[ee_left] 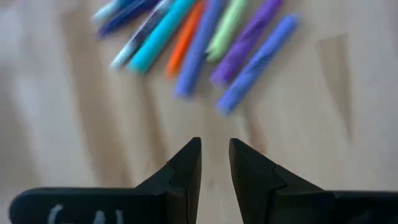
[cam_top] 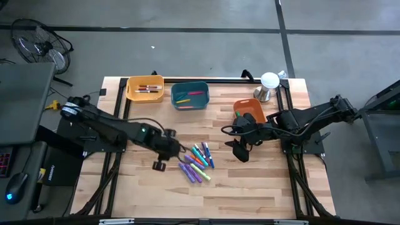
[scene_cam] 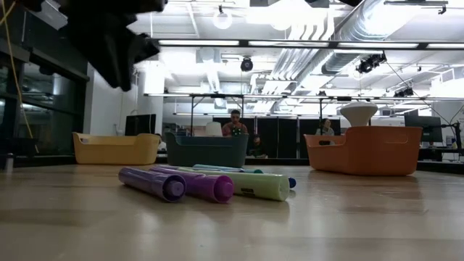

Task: Pick & Place Markers
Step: Put the bottom light purple highlighter pen into the orange bin

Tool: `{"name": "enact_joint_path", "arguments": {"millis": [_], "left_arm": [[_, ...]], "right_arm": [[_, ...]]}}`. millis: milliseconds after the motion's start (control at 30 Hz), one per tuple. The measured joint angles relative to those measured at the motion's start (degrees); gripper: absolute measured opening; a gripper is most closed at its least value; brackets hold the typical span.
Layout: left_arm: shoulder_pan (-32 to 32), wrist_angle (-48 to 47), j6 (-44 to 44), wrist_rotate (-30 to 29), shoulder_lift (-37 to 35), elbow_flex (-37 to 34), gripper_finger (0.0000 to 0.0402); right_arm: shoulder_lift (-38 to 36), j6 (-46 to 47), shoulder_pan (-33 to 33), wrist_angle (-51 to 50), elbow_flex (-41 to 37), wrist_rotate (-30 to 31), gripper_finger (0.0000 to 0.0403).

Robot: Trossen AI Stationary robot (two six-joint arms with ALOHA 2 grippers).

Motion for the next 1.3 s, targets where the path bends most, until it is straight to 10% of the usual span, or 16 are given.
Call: {"name": "enact_joint_path", "arguments": {"millis": [533,933,1300], "left_arm": [[-4.96,14.15,18.49,2.74,13.48,-0.01,0.0081],[-4.78,13.53,23.49,-0.06,15.14,-0.02,0.0198],[-4.0,13.34,24.43,-2.65,18.07,-0.07,0.0206]], "right_arm": [[0.0,0.04,0.0,-0.46,0.0,-1.0,0.0206],[0.0,0.54,0.02,-0.72,0.0,-1.36,0.0206],[0.0,0.17,0.02,-0.72,0.0,-1.08,0.0206]]}}
